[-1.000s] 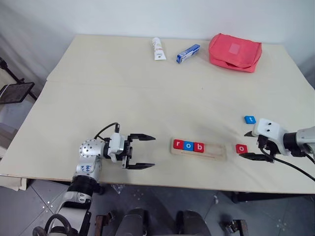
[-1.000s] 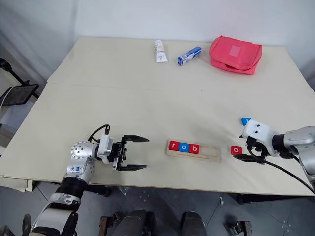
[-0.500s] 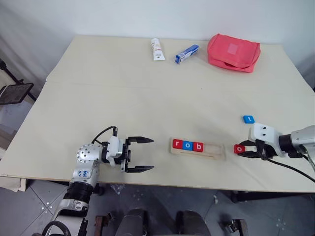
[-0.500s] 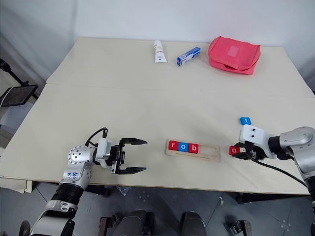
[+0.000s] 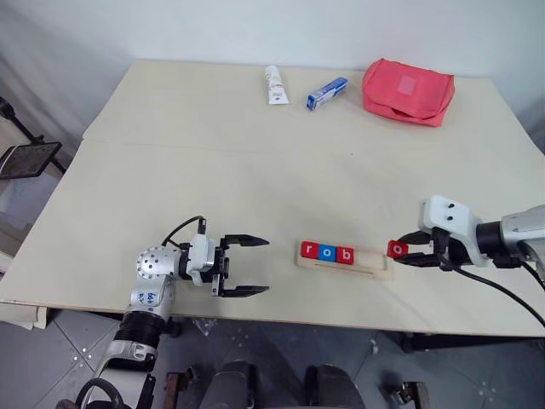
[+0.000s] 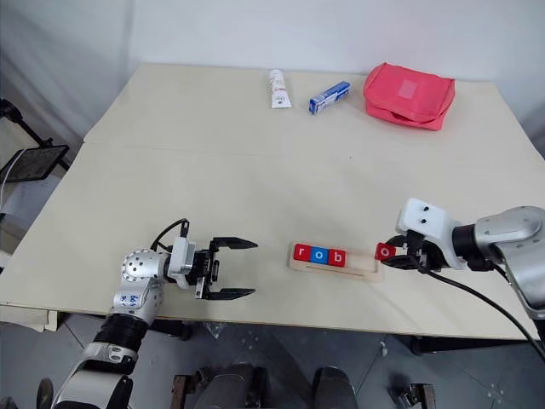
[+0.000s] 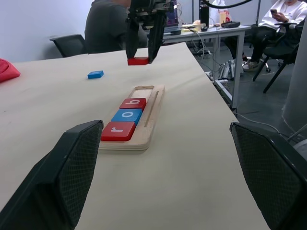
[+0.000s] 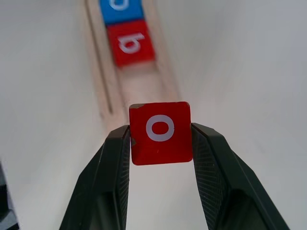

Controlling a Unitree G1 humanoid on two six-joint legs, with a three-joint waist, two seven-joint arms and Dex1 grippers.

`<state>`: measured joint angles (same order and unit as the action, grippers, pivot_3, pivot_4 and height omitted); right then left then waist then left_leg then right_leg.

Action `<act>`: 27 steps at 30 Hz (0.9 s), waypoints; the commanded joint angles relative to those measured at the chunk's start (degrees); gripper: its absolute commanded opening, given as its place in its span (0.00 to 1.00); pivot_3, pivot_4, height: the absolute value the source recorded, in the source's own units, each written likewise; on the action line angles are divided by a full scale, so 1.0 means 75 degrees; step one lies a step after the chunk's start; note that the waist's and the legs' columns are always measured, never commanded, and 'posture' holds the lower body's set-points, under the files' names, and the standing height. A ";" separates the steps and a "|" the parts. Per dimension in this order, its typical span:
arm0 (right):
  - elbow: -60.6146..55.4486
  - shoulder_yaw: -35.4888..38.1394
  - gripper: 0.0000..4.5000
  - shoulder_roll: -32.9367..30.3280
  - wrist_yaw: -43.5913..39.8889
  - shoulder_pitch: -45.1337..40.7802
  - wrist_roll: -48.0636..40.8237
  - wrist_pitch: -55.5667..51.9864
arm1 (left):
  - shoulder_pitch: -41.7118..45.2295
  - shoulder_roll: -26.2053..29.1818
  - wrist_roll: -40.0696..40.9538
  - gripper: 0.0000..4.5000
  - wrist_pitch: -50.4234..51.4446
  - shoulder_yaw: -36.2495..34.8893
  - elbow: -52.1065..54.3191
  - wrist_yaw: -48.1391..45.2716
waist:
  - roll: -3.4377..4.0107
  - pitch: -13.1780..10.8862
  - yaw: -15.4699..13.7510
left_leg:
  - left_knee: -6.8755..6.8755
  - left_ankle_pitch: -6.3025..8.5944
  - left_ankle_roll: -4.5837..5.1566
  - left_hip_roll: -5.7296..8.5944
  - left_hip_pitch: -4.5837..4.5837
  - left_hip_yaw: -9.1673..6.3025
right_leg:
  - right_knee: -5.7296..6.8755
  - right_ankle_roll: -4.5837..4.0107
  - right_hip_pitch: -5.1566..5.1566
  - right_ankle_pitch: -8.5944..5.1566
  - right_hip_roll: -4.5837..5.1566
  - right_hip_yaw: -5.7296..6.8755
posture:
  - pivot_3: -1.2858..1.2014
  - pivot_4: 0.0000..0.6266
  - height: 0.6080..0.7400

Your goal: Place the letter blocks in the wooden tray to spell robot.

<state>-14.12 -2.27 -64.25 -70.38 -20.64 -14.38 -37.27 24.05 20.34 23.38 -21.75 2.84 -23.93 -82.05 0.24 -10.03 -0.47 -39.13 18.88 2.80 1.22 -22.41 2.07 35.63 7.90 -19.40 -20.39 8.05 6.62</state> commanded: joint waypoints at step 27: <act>0.0309 -0.1921 0.62 0.0823 0.0088 -0.1434 0.0981 0.0017 | -0.0507 -0.0019 -0.0012 1.00 -0.0131 0.0010 0.0518 0.0422 | 0.0000 0.0000 0.0060 | 0.0004 0.0000 0.0000 0.0001 -0.0002 -0.0001 | 0.0004 0.0000 -0.0008 0.0000 -0.0001 0.0004 | 0.52 0.24 1.00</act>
<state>-10.82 -17.28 -57.46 -69.50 -31.18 -7.72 -37.60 20.48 20.30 23.28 -22.03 2.94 -21.22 -79.27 0.25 -10.03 -0.02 -39.10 18.88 2.80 1.23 -22.43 2.06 35.66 7.90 -19.45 -20.39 8.05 6.65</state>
